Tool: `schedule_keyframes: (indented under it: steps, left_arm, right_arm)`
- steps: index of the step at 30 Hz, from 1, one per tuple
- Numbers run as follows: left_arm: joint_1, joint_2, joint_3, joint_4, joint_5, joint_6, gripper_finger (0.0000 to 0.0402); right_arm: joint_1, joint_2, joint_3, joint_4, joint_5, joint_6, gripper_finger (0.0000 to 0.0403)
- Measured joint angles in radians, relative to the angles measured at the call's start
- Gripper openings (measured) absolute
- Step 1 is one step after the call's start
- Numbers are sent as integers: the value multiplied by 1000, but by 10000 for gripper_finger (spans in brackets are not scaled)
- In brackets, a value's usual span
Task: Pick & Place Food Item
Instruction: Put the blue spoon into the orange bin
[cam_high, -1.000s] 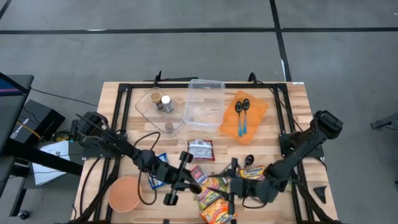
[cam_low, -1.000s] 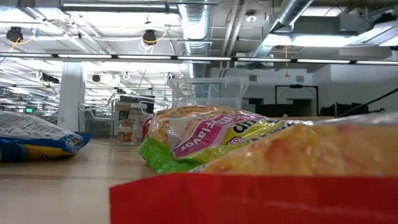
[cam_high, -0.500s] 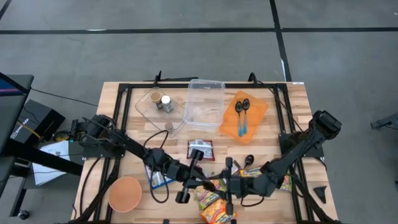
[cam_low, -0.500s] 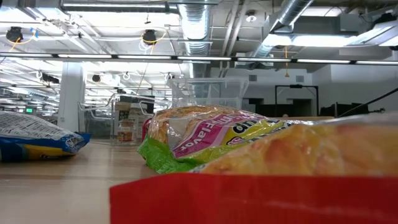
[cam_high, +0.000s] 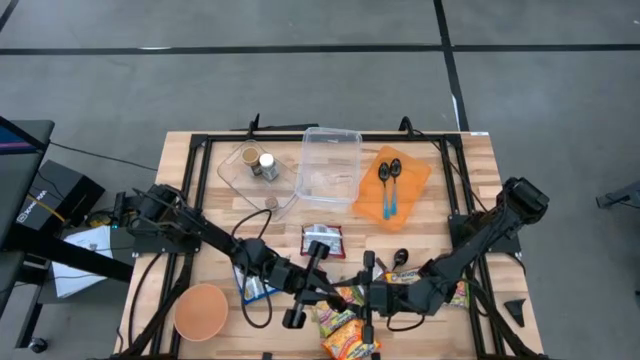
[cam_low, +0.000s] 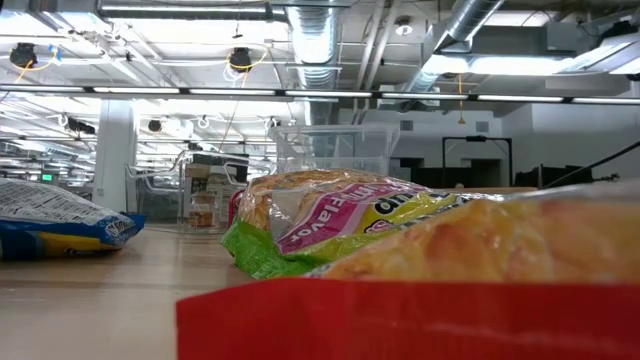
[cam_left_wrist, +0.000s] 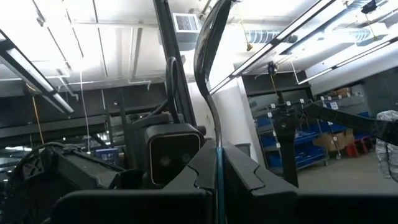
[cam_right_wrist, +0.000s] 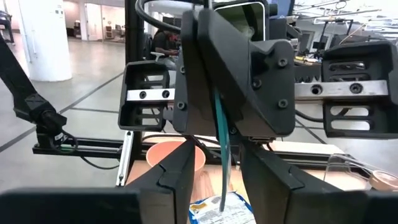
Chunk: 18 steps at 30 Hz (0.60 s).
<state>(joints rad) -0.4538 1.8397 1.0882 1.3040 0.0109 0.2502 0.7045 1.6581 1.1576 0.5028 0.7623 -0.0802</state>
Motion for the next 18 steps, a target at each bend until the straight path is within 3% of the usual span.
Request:
schedule_keyframes:
  steps: [4,12,18]
  left_arm:
    - [0,0,0,-7,10,-4,0]
    - [7,0,0,-13,66,-51,0]
    - [8,-1,0,-32,66,-73,1]
  right_arm:
    - [-1,0,0,7,11,1,104]
    - [-2,0,0,0,10,-2,15]
    - [-4,0,0,-1,10,-6,3]
